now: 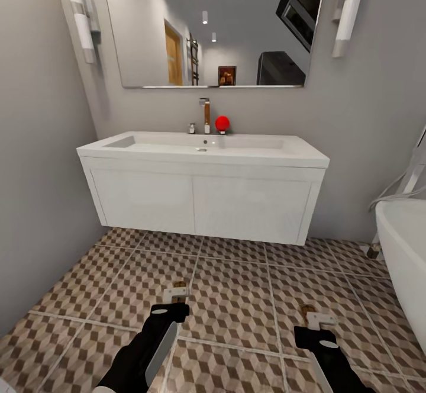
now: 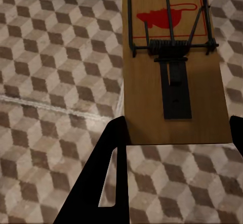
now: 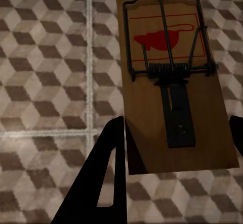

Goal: Take the four mousetraps from the cabinet in the bathroom and place them on the bathroom floor. Make sure all four end up on the same floor surface, and ensure that at least two of them are either under or directly next to the same bathroom sink.

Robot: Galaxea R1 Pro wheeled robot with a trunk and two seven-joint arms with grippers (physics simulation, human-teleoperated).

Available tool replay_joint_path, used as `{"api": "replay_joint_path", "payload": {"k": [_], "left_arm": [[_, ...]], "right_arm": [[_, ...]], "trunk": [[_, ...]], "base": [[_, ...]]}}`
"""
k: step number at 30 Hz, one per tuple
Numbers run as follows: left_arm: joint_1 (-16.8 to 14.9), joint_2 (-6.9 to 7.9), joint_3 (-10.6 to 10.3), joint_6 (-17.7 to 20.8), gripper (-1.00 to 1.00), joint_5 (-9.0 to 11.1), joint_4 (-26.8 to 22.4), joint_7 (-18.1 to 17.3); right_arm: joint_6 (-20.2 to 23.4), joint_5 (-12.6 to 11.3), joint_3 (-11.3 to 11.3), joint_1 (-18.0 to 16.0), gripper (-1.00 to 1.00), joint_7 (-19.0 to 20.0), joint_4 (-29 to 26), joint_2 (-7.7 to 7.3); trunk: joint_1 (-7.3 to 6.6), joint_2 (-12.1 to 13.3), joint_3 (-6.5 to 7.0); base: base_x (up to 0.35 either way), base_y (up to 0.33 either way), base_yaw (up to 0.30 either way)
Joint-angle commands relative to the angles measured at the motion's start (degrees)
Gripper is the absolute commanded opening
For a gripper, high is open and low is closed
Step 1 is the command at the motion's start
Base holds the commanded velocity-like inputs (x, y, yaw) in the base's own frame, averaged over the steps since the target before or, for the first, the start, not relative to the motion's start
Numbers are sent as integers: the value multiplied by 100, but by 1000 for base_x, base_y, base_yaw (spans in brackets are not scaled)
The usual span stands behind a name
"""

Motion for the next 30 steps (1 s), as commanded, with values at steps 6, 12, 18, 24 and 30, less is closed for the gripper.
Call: {"api": "replay_joint_path", "payload": {"k": [6,12,18,24,30], "left_arm": [[-4,-3,-18,17,-100,52,-9,68],[-4,-4,-17,17,-100,52,-10,68],[-4,-4,-16,17,-100,50,-10,68],[-4,-4,-12,17,-100,44,-11,68],[-4,9,-23,17,-100,46,-7,28]], "right_arm": [[24,-43,8,-2,-100,-28,-8,2],[24,-46,7,-2,-100,-31,-9,2],[29,-45,4,-2,-100,-35,-4,6],[26,-44,0,-2,-100,-36,0,6],[24,-44,-1,-3,-100,-36,-7,6]], "trunk": [[1,-4,-29],[1,-4,-29],[1,-4,-29],[1,-4,-29],[1,-4,-29]], "base": [[0,0,0],[0,0,0],[0,0,0],[0,0,0],[70,0,0]]}}
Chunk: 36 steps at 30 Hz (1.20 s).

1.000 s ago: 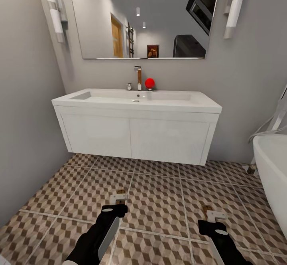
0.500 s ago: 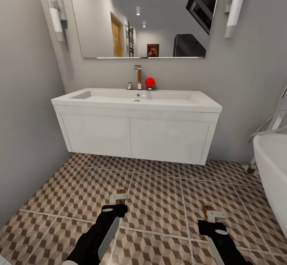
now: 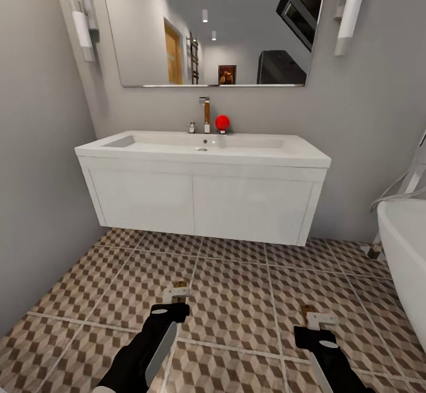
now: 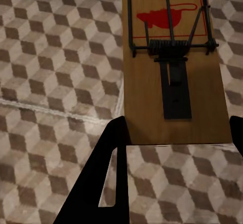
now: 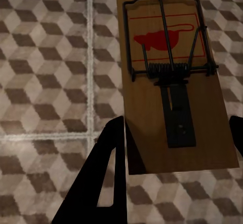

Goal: Take the four mousetraps from the cabinet in the bathroom and place them on the bathroom floor. Make sure all four end up on the same floor surface, and ensure that at least two of them are either under or directly next to the same bathroom sink.

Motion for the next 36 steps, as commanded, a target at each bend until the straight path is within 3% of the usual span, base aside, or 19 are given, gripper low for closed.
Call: {"api": "replay_joint_path", "payload": {"k": [1,20,36], "left_arm": [[-3,6,-21,17,-100,51,-4,55],[-3,0,-22,17,-100,55,-1,26],[-3,-1,-13,17,-100,49,-10,49]], "right_arm": [[24,-43,12,-2,-100,-32,-10,-2],[23,-43,17,0,-100,-28,-11,-2],[91,-43,15,-3,-100,-86,-10,24]], "trunk": [[1,-2,-6],[1,-2,-6],[1,-2,-6]], "base": [[250,0,0],[288,0,0],[25,0,-79]]}}
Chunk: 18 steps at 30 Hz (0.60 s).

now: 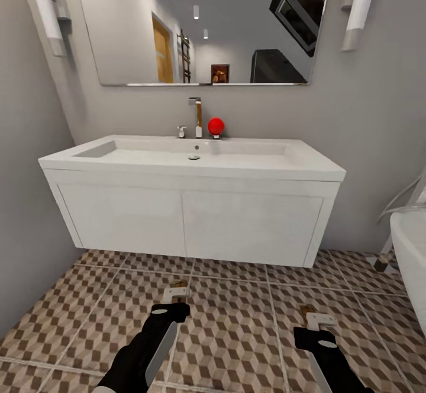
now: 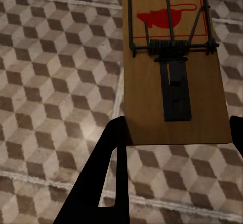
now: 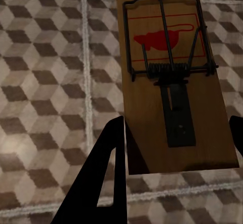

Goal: Take the four mousetraps from the cabinet in the bathroom and place them on the bathroom floor. Make sure all four end up on the same floor surface, and ensure that at least two of them are either under or directly next to the same bathroom sink.

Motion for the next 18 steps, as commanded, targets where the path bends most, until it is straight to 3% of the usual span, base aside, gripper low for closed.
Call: {"api": "replay_joint_path", "payload": {"k": [1,18], "left_arm": [[-3,3,-18,17,-100,54,-8,65],[-3,-23,-18,17,-100,70,-17,109]], "right_arm": [[21,-44,5,-1,-100,-30,-9,-2],[-11,-44,1,-2,-100,-14,-9,-2]], "trunk": [[-1,-3,-6],[-1,-3,-6]], "base": [[0,0,-35],[0,0,-4]]}}
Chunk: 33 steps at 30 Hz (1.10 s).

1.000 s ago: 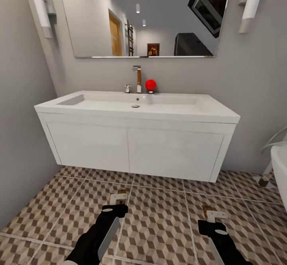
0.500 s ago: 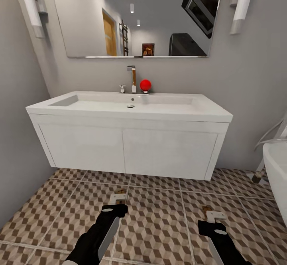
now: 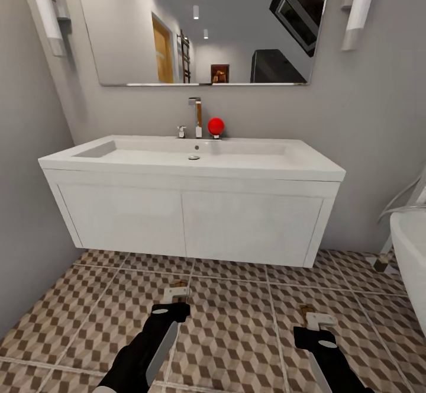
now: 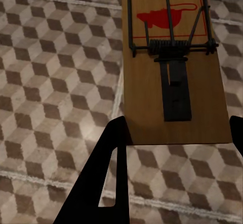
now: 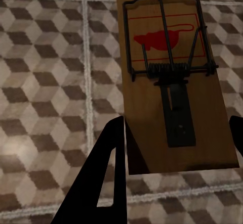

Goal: Take the four mousetraps from the cabinet in the bathroom and place them on the bathroom floor. Make sure all four end up on the same floor surface, and ensure that at least two of them are either under or directly next to the same bathroom sink.

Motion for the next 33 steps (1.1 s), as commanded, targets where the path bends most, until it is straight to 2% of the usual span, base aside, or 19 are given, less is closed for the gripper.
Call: {"api": "replay_joint_path", "payload": {"k": [1,5,11,33], "left_arm": [[-3,3,-18,17,-100,54,-7,61],[-3,3,-18,17,-100,54,-7,37],[-3,3,-18,17,-100,55,-7,39],[-3,9,-18,17,-100,39,-3,14]], "right_arm": [[24,-44,8,-2,-100,-32,-9,-2],[25,-44,8,0,-100,-32,-9,-2],[20,-44,8,0,-100,-32,-9,-2],[11,-35,5,-1,-100,-32,-9,-9]], "trunk": [[1,-4,-28],[12,-9,-117],[12,-9,-117],[68,-39,-604]], "base": [[0,0,0],[0,0,0],[0,0,0],[0,0,0]]}}
